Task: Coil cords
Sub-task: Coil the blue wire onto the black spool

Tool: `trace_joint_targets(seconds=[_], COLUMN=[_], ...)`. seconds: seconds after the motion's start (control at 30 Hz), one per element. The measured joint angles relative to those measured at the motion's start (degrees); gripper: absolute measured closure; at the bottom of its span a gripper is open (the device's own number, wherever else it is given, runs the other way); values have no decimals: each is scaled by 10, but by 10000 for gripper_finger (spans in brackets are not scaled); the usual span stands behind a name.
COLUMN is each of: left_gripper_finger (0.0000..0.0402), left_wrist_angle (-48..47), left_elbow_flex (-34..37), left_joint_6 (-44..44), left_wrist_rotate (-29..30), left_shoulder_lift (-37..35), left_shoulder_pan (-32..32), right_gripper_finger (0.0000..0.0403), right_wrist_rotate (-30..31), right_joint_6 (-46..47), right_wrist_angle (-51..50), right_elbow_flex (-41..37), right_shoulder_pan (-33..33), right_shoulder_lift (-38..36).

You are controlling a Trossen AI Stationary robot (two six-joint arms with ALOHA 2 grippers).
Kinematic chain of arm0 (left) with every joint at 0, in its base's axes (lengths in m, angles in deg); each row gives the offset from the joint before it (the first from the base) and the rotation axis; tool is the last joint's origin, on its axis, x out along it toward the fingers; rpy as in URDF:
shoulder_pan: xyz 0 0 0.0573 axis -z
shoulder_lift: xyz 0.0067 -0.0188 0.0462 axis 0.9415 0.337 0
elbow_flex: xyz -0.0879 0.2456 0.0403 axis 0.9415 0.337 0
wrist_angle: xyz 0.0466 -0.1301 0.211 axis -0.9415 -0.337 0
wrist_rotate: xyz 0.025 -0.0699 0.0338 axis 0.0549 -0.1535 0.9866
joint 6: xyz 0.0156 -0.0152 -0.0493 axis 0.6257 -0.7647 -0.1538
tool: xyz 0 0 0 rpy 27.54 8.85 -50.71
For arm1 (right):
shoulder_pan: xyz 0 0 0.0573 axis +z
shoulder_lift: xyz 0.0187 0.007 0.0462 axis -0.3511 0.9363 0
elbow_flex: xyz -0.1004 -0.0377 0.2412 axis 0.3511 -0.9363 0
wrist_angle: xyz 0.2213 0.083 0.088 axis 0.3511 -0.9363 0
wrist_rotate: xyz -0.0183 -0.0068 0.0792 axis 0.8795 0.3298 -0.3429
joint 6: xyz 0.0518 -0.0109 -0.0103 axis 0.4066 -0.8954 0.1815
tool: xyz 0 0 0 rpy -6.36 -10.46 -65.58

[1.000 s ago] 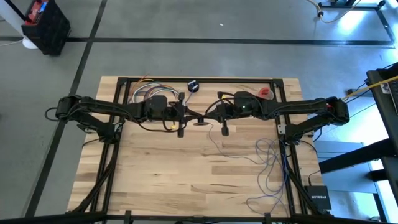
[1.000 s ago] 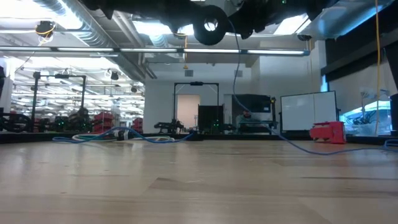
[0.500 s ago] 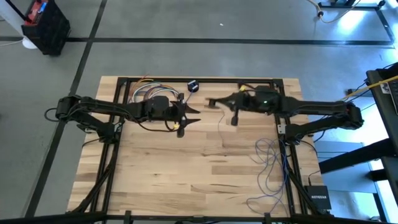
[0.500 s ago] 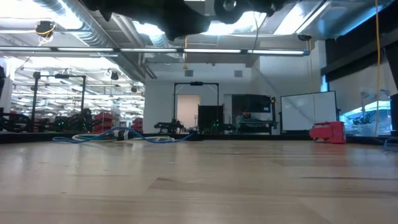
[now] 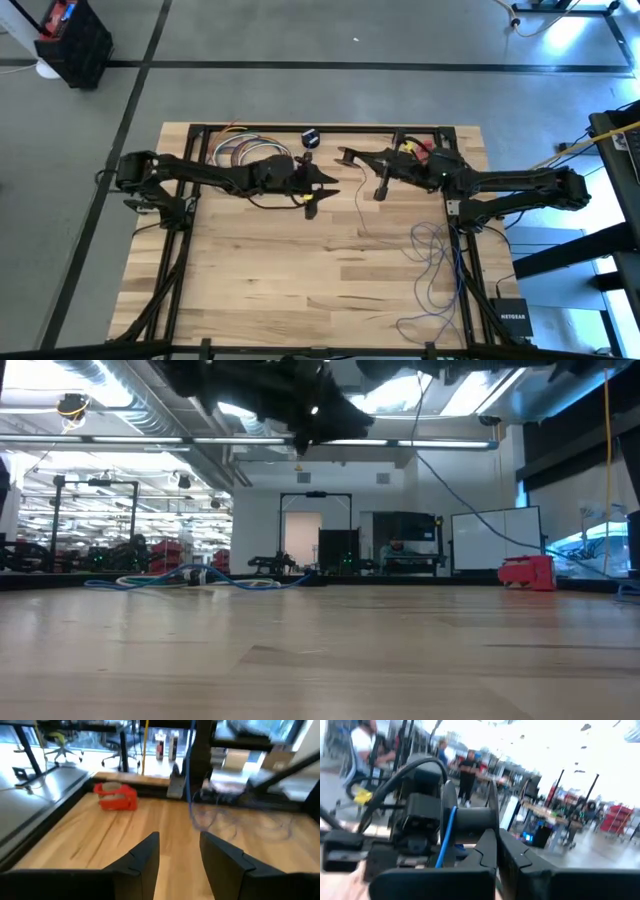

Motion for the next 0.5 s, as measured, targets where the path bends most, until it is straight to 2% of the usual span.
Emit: trace_joint_targets(seconds=[0.17, 0.37, 0.5], left_gripper_finger=[269, 269, 269], left_wrist_angle=[26, 46, 39], left_elbow_flex=[-21, -69, -99], left_joint_6=[-47, -76, -78], left_wrist_rotate=[12, 70, 79], left_shoulder_lift=[45, 100, 132], left_shoulder_pan=[32, 57, 73], right_gripper_finger=[402, 402, 402], right_wrist_rotate=[-19, -15, 12], right_joint_6=[-1, -63, -97], right_wrist_angle=[93, 108, 112], right_elbow_flex=[-28, -34, -33], right_shoulder_pan=[13, 94, 142], right_shoulder_lift=[0, 1, -7])
